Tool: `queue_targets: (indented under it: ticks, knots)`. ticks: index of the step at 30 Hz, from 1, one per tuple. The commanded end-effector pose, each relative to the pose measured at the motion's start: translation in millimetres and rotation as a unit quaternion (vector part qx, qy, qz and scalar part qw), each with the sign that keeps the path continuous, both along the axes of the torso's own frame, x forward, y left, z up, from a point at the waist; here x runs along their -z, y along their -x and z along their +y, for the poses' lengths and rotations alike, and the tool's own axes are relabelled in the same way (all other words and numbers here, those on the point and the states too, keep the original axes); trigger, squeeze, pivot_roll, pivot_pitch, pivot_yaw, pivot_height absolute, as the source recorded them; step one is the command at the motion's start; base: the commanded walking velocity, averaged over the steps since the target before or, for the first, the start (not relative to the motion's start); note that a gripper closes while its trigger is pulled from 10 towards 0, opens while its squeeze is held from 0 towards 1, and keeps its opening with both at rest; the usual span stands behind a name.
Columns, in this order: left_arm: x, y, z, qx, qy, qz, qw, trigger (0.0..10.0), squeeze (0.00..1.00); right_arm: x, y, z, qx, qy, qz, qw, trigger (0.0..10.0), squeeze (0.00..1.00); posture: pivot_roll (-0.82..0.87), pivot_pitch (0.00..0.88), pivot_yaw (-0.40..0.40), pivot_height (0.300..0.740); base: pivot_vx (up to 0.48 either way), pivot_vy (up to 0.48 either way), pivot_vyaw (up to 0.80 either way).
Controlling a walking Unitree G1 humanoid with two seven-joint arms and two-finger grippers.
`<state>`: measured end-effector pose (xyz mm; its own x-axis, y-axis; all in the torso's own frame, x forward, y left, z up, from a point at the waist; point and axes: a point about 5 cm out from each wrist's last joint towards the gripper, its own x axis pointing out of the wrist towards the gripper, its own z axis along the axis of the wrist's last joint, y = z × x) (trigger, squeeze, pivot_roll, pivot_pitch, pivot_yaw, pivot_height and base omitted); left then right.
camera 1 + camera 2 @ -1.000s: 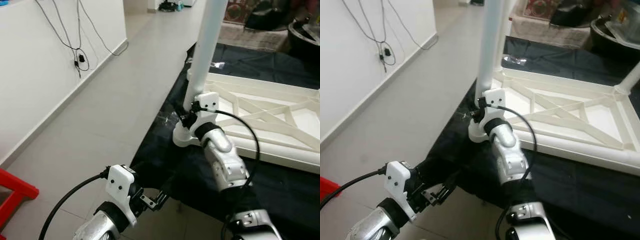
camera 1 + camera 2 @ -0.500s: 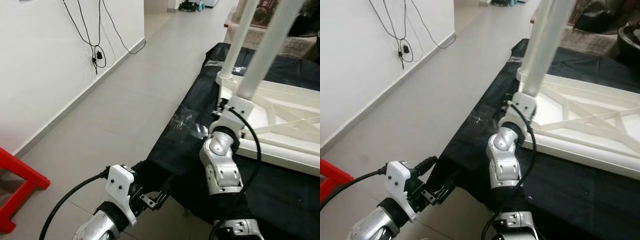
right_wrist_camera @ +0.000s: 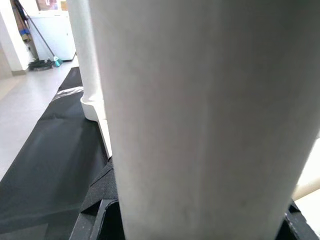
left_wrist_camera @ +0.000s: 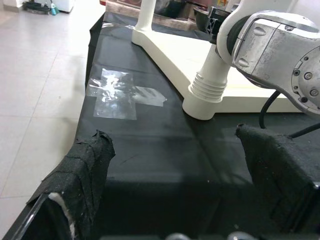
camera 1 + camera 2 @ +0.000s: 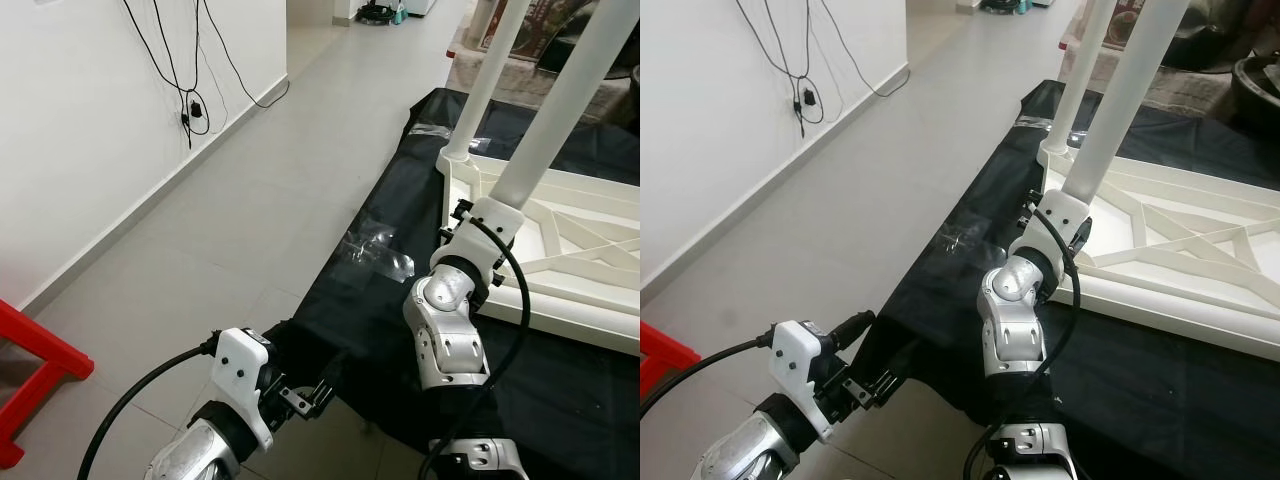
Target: Building children table
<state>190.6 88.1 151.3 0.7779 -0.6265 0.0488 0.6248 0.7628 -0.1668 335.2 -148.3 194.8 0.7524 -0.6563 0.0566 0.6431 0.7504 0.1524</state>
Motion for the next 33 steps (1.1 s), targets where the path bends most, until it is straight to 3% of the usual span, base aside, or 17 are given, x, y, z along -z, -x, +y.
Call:
queue_targets:
  ticks: [1,5,6,13,14,18,22,27,33]
  knots:
    - [4.5,-0.2,-0.2,0.001,-0.001,0.008,1.0,10.0,0.0,35.7,5.6,45.7,-0.048,-0.104,0.093,0.989,10.0,0.0,0.13,0.162,-0.036,0.74,0.0,0.0,0.0]
    - [4.5,-0.3,-0.2,0.001,-0.001,0.008,1.0,10.0,0.0,35.7,5.4,45.9,-0.052,-0.104,0.092,0.989,10.0,0.0,0.13,0.162,-0.036,0.74,0.0,0.0,0.0]
    - [4.6,-0.4,-0.2,0.001,-0.001,0.008,1.0,10.0,0.0,35.4,5.0,45.9,-0.06,-0.099,0.092,0.989,10.0,1.0,0.13,0.162,-0.037,0.74,0.0,0.0,0.0]
    - [5.2,-1.0,0.5,-0.001,-0.001,0.009,1.0,10.0,0.0,32.1,5.0,38.8,-0.06,-0.072,0.08,0.992,10.0,1.0,0.13,0.163,-0.036,0.74,0.0,0.0,0.0]
    - [5.2,-1.0,0.7,-0.001,-0.001,0.009,1.0,10.0,0.0,32.1,5.0,37.6,-0.06,-0.067,0.081,0.993,10.0,0.0,0.13,0.164,-0.035,0.74,0.0,0.0,0.0]
    - [5.2,-0.9,0.8,0.0,-0.002,0.009,1.0,10.0,0.0,32.1,4.9,36.1,-0.066,-0.067,0.08,0.992,10.0,0.0,0.13,0.164,-0.033,0.74,0.0,0.0,0.0]
    - [5.6,-0.9,1.1,0.0,-0.002,0.01,1.0,10.0,0.0,23.9,4.1,36.4,-0.127,-0.047,0.042,0.99,10.0,0.0,0.13,0.166,-0.031,0.74,0.0,0.0,0.0]
    - [5.7,-0.9,0.9,0.0,-0.002,0.01,1.0,10.0,0.0,20.4,3.4,35.3,-0.147,-0.037,0.028,0.988,10.0,0.0,0.13,0.166,-0.031,0.74,0.0,0.0,0.0]
    - [5.9,-1.9,0.9,-0.001,-0.002,0.009,1.0,10.0,0.0,15.8,-4.5,5.3,-0.167,-0.002,0.008,0.986,10.0,0.0,0.12,0.167,-0.031,0.74,0.0,0.0,0.0]
